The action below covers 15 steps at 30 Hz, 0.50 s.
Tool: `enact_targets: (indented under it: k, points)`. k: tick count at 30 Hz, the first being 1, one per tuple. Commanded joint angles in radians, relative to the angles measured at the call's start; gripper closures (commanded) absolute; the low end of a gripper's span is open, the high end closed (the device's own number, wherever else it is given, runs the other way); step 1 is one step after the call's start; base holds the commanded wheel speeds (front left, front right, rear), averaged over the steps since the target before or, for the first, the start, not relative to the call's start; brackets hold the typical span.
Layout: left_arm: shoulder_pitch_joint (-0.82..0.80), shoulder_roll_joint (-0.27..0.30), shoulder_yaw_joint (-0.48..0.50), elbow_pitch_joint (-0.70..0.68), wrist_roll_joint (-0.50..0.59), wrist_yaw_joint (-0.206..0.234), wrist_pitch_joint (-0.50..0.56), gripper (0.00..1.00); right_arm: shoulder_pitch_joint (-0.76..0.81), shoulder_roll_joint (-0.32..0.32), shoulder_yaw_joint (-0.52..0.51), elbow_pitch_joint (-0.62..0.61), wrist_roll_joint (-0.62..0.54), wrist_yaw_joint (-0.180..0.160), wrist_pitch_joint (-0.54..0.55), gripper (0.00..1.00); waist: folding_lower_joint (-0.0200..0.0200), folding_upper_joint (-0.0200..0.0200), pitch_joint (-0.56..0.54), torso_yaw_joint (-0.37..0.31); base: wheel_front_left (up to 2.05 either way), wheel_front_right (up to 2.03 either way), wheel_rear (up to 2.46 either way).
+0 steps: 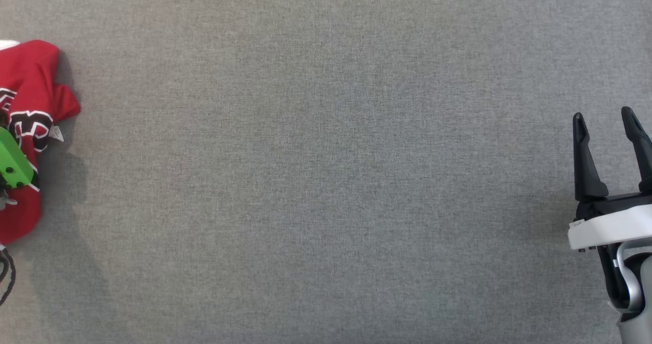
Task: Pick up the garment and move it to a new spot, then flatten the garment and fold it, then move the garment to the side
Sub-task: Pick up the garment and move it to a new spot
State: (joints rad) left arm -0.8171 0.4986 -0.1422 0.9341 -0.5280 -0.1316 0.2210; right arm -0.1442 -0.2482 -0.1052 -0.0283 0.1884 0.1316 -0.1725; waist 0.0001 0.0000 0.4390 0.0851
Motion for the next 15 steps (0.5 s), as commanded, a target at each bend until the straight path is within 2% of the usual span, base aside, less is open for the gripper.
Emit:
enact_targets:
  k: [1, 9, 15]
  points:
    - [-0.015, 0.017, -0.007, -0.007, -0.003, 0.003, -0.026, 1.00, -0.005, 0.003, 0.004, 0.008, 0.000, -0.002, -0.007, 0.00, -0.0001, 0.0000, -0.024, 0.001, 0.00, 0.00, 0.00]
    - [-0.091, 0.064, -0.011, -0.047, 0.035, 0.009, -0.226, 1.00, -0.003, 0.034, 0.032, 0.068, 0.015, -0.002, -0.034, 0.00, -0.0001, 0.0000, -0.112, -0.023, 0.00, 0.00, 0.00]
    - [-0.155, 0.080, -0.041, -0.131, 0.079, 0.012, -0.301, 1.00, 0.008, 0.057, 0.032, 0.108, 0.022, -0.002, -0.054, 0.00, -0.0001, 0.0000, -0.156, -0.063, 0.00, 0.00, 0.00]
